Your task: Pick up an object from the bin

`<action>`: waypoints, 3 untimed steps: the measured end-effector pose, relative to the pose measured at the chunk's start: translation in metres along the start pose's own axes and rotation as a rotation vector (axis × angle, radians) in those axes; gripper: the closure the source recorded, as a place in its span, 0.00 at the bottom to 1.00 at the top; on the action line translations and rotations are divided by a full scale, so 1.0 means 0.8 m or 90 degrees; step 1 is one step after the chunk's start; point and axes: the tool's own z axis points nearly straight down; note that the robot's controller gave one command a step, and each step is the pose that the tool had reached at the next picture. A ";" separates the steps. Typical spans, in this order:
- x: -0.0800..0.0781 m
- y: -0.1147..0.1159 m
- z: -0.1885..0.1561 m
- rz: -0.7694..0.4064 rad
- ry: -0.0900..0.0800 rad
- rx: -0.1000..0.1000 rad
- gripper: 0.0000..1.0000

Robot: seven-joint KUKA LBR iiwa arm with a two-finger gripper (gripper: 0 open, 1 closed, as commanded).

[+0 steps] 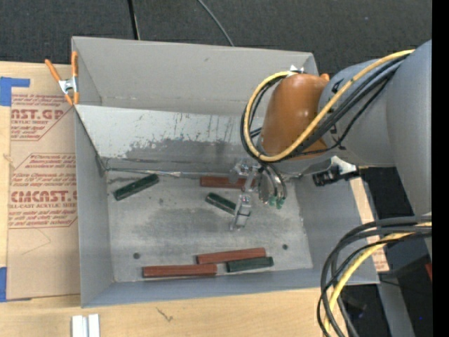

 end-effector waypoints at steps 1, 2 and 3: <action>-0.009 -0.003 0.063 -0.110 -0.002 0.000 0.00; 0.018 -0.001 0.063 0.162 -0.003 -0.001 1.00; 0.018 -0.001 0.063 0.162 -0.003 -0.001 1.00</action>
Offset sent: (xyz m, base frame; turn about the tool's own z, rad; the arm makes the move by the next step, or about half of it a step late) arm -0.0160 0.0012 -0.0515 0.2547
